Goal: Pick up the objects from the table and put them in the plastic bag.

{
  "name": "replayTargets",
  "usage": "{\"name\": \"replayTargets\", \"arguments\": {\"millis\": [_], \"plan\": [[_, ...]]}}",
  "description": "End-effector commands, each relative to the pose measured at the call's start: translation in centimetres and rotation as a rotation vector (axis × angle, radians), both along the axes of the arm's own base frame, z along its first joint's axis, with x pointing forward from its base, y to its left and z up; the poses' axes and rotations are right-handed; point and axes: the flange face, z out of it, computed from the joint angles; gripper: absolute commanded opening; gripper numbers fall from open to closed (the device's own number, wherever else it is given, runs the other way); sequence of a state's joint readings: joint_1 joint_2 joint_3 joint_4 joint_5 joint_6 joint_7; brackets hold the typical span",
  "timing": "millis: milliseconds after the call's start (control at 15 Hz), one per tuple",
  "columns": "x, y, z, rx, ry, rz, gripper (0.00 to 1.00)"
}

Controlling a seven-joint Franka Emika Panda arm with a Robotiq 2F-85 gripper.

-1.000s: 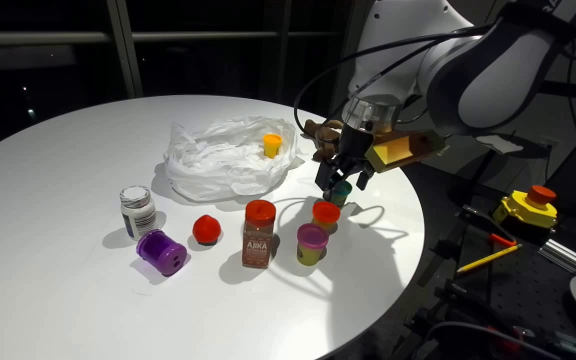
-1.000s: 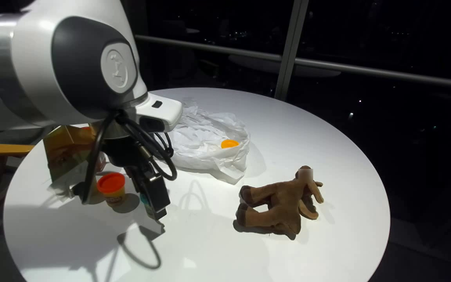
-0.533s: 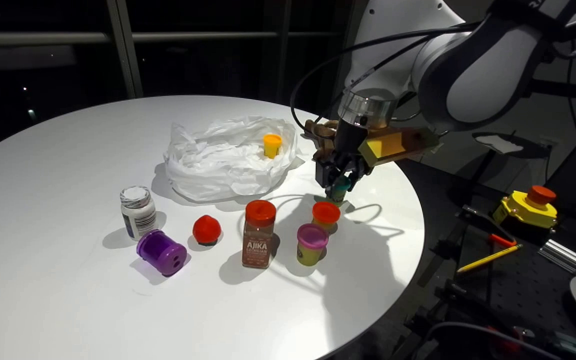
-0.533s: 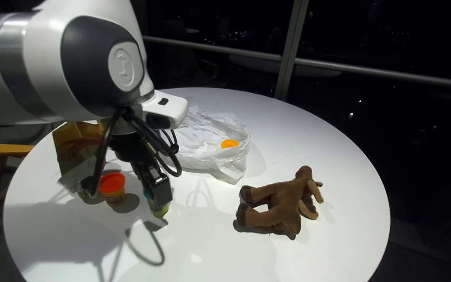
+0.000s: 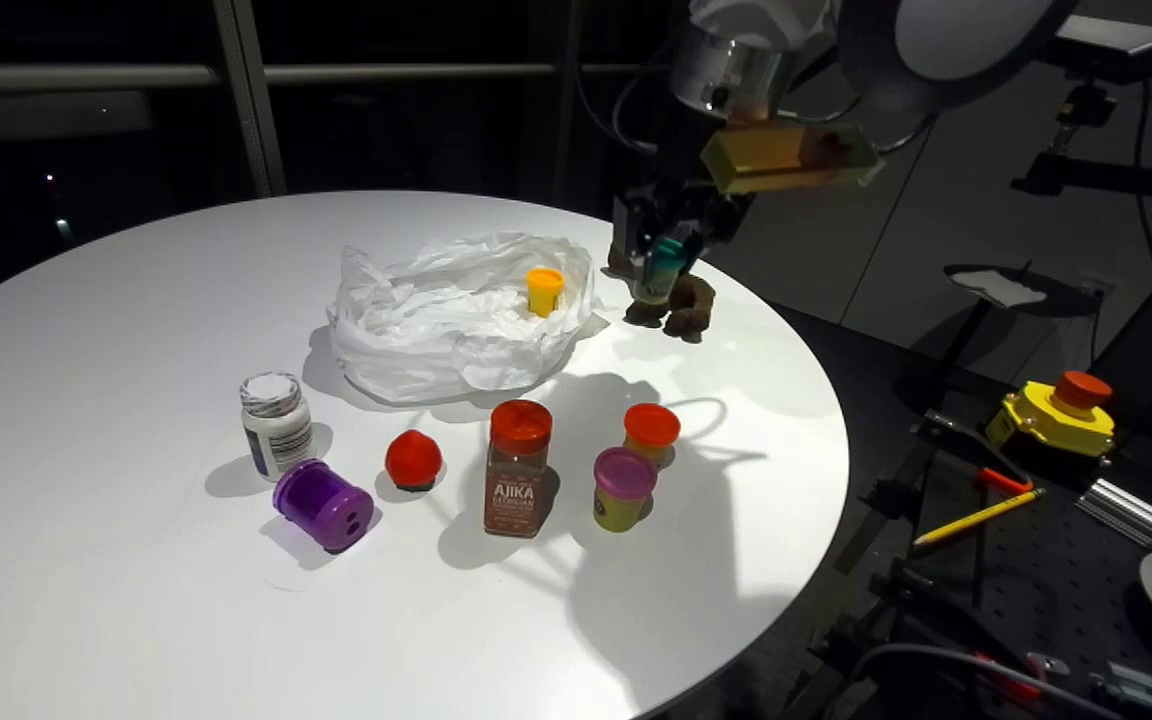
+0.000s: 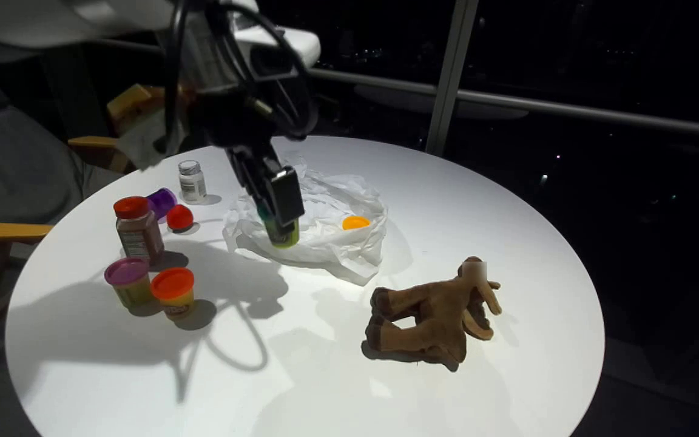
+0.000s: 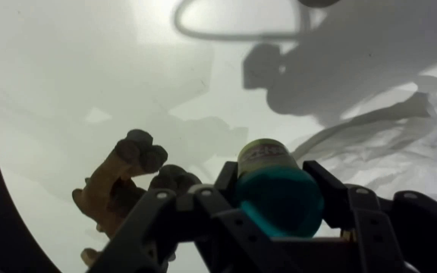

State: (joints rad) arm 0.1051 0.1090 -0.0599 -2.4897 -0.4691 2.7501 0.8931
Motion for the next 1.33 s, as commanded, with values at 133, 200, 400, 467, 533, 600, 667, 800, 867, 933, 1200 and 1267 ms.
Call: {"name": "replayTargets", "arguments": {"millis": [133, 200, 400, 467, 533, 600, 667, 800, 867, 933, 1200, 1267], "plan": [[7.6, 2.4, 4.0, -0.004, -0.02, 0.031, 0.24], [8.7, 2.8, 3.4, 0.015, -0.001, 0.03, 0.24], [11.0, 3.7, 0.3, 0.056, 0.066, 0.029, 0.24], [11.5, 3.8, -1.1, 0.065, 0.095, 0.027, 0.24], [11.7, 3.9, -2.3, 0.077, 0.129, 0.029, 0.24], [12.0, 3.7, -3.6, 0.079, 0.152, 0.026, 0.24], [12.2, 3.7, -4.6, 0.088, 0.173, 0.024, 0.24], [12.8, 3.4, -6.2, 0.095, 0.173, 0.005, 0.24], [13.2, 3.2, -6.7, 0.1, 0.156, -0.009, 0.24], [13.5, 3.9, -7.8, 0.108, 0.133, -0.023, 0.24], [14.2, 4.3, -7.9, 0.146, 0.062, -0.04, 0.24], [14.4, 4.4, -7.9, 0.15, 0.041, -0.044, 0.24]]}}
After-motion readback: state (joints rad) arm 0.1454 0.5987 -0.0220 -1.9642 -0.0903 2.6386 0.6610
